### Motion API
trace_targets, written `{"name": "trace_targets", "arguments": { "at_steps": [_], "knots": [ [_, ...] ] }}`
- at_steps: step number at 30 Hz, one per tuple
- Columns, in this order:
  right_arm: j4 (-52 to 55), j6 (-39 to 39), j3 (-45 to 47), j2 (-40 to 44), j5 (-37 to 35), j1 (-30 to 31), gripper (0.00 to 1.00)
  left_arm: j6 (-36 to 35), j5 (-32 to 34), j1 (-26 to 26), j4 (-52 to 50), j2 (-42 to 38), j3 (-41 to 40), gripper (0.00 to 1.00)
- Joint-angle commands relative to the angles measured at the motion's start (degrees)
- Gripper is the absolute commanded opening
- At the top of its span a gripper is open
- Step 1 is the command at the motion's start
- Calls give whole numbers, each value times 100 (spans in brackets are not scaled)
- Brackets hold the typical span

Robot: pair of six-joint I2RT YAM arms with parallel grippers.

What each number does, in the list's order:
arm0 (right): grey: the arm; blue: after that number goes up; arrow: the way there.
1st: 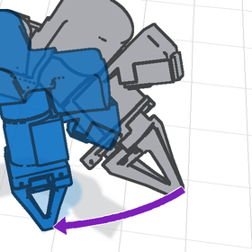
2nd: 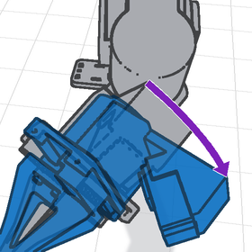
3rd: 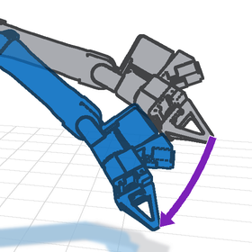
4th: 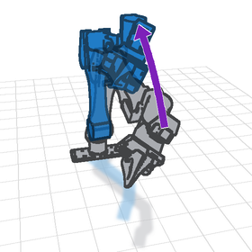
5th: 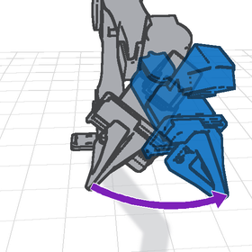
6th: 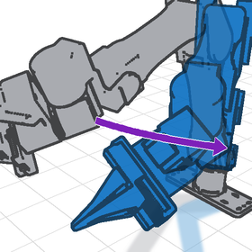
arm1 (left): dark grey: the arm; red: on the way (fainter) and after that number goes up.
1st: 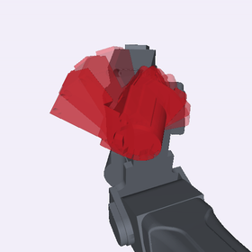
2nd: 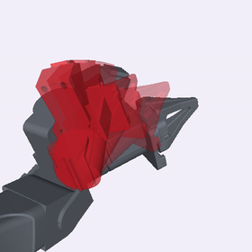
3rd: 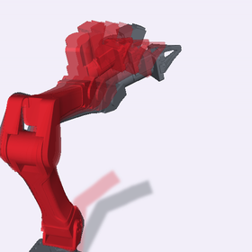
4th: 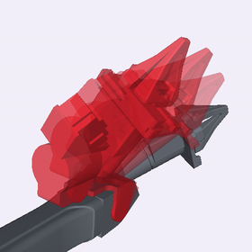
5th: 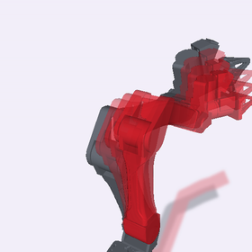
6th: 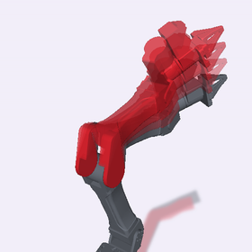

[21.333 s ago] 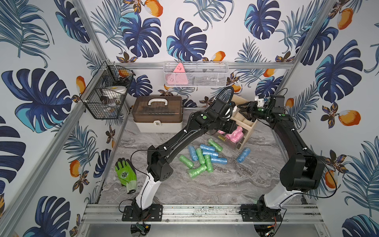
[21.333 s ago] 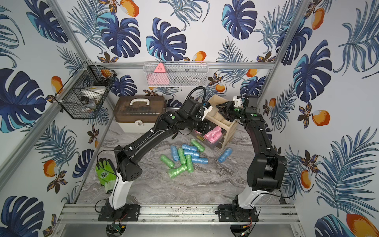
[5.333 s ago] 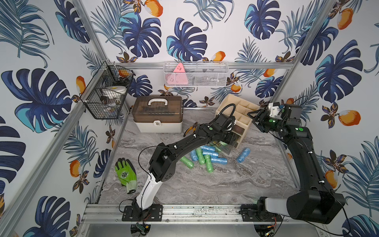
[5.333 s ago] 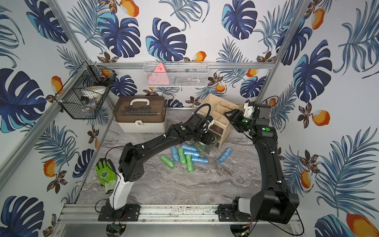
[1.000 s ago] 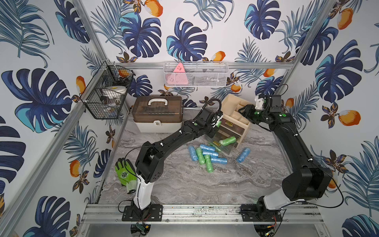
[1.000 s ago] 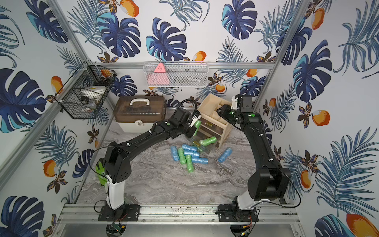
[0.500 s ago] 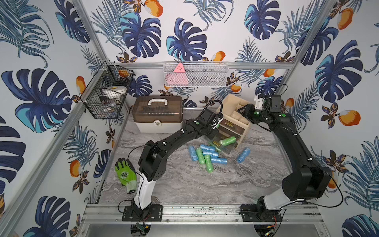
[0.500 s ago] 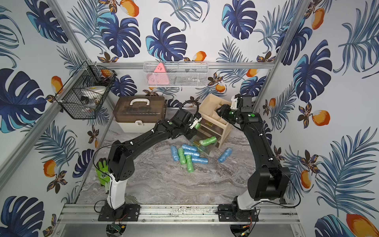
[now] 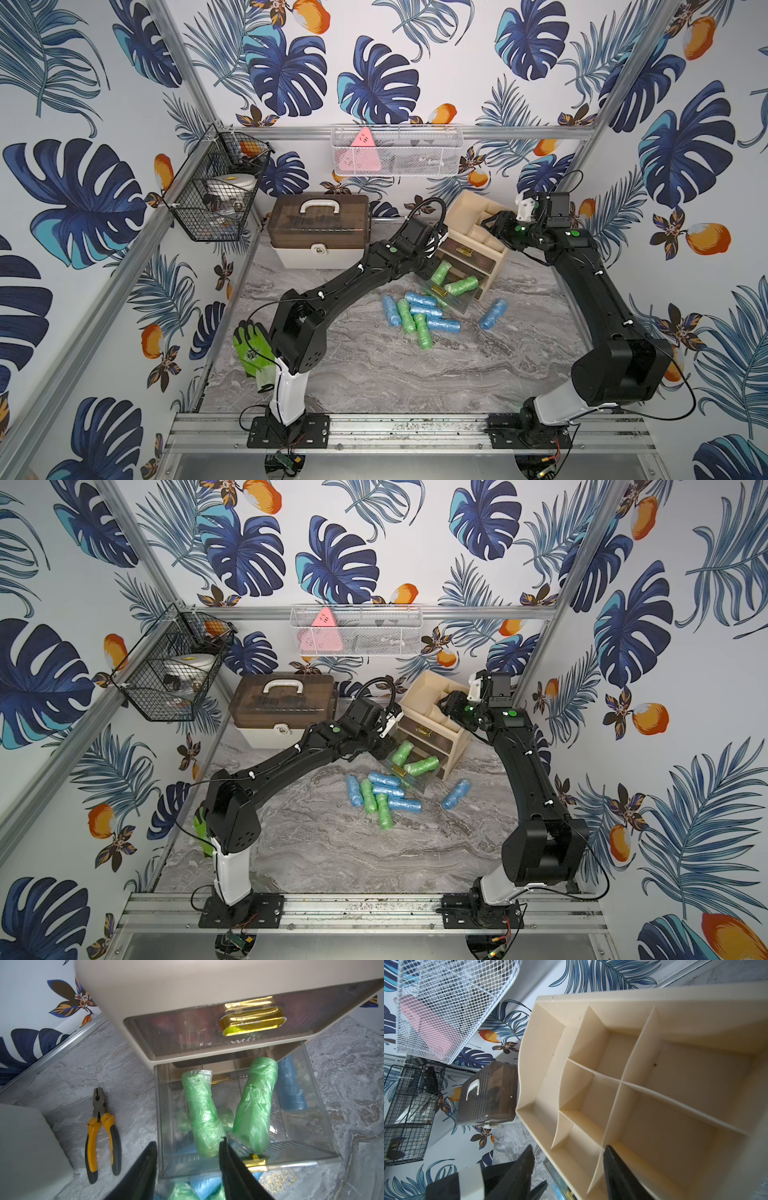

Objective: Sort the rolls of trash bags by color and place them into the drawer
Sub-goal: Place the roll of trash bags in the drawer.

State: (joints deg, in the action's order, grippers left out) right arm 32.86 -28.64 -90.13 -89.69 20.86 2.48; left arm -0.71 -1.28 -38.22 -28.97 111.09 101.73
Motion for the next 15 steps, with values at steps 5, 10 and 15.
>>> {"name": "trace_targets", "arguments": {
  "at_steps": [5,10,15],
  "knots": [
    [90,73,0,4,-148,-11,60,1462,33,32,369,-833,-1155,52],
    [80,61,48,28,-140,-11,60,2364,-87,47,721,-1475,-2287,50],
    [62,47,107,83,-136,-11,60,3157,-283,44,1042,-1796,-3231,49]
  ]
}}
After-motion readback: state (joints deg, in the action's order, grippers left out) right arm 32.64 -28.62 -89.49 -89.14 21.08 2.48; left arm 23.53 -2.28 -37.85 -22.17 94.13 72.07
